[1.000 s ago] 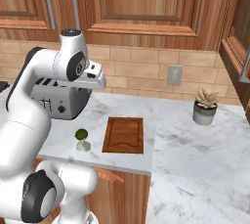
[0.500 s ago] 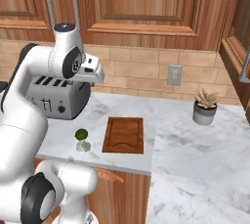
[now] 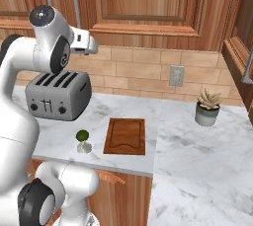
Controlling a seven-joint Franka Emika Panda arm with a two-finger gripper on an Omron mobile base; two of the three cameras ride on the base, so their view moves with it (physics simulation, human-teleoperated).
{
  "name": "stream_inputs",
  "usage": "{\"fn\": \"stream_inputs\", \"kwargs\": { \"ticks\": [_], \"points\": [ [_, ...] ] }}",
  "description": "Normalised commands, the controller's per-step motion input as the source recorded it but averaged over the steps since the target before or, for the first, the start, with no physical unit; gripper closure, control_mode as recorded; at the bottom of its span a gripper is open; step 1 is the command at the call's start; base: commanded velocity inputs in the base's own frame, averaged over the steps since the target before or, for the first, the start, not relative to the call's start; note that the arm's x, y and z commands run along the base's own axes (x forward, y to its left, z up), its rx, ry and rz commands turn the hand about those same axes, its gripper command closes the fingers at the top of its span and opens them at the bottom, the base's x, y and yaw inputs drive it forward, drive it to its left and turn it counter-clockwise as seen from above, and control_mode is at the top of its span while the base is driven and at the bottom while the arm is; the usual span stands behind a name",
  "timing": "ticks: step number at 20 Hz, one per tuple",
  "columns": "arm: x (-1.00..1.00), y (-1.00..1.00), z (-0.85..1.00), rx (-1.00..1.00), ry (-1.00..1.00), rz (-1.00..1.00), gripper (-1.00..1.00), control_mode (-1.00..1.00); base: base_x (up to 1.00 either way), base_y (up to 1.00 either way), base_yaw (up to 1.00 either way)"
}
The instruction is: Open the cabinet. Place the bowl and condiment on the counter. Then place the lime and garlic on the cutting board.
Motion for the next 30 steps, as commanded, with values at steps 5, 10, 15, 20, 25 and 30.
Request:
{"fn": "stream_inputs", "kwargs": {
  "ticks": [5, 10, 15, 20, 25, 30],
  "points": [
    [0.15, 0.08, 0.94, 0.00, -0.35, -0.01, -1.00, -1.00, 0.00, 0.00, 0.00],
    [0.47, 0.04, 0.38, 0.01, -0.10, 0.00, -1.00, -1.00, 0.00, 0.00, 0.00],
    [0.91, 0.35, 0.00, 0.00, 0.00, -0.05, -1.00, -1.00, 0.00, 0.00, 0.00],
    [0.81, 0.10, 0.00, 0.01, 0.00, -0.07, -1.00, -1.00, 0.00, 0.00, 0.00],
    [0.50, -0.10, 0.00, 0.04, 0.00, -0.04, 1.00, -1.00, 0.00, 0.00, 0.00],
    [0.11, -0.42, 0.00, 0.07, 0.00, 0.00, 1.00, -1.00, 0.00, 0.00, 0.00]
  ]
}}
